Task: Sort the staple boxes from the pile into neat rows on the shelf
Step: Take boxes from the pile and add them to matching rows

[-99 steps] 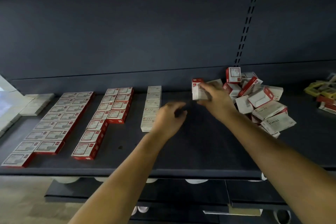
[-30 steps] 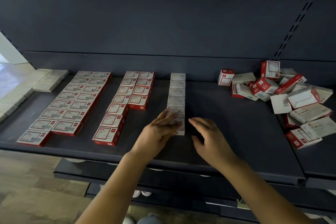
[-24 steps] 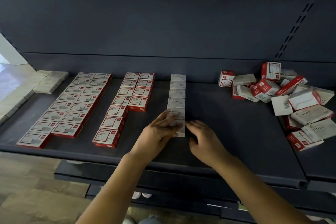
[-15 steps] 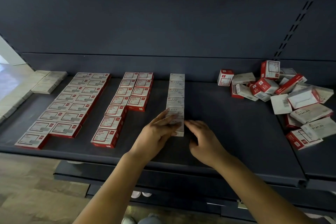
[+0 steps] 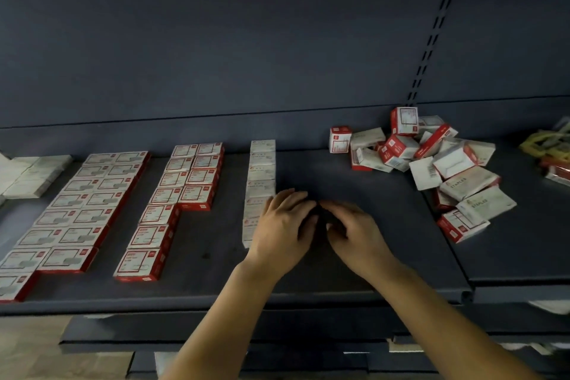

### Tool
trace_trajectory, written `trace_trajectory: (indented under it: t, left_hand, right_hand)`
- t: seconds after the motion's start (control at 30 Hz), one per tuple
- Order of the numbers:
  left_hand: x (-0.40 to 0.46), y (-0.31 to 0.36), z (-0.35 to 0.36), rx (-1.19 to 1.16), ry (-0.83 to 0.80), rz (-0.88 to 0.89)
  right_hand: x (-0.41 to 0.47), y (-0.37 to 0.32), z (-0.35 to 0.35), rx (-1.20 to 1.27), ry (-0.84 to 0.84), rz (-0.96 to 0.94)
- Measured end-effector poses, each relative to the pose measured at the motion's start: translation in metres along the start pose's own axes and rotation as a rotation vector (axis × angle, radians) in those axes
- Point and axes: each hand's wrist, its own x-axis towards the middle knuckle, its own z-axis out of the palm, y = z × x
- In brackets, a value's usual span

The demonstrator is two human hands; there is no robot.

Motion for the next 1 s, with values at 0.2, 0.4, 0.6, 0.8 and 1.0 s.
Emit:
trace_trajectory:
  t: [0.2, 0.4, 0.6, 0.8, 1.0]
  left_hand:
    - [0.042, 0.019, 0.013, -0.012, -0.061, -0.042]
    - [0.085, 0.022, 0.017, 0.111, -0.189, -0.096]
    - [0.099, 0.024, 0.025, 0.123, -0.264, -0.115]
    - [0.088, 0.02, 0.026, -0.031, -0.175, -0.132]
    - [0.065, 0.035, 0.024, -0.255, -0.052, -0.145]
  right_hand:
    - [0.024, 0.032, -0.042, -0.169, 0.223, 0.096]
    - [0.069, 0.045, -0.083, -0.437, 0.232, 0.05]
    - [0.107, 0.052, -0.097, -0.943, -0.215, 0.111]
    - [0.108, 0.056, -0.093, -0.977, -0.263, 0.139]
    - [0.102, 0.053, -0.104, -0.936, -0.185, 0.07]
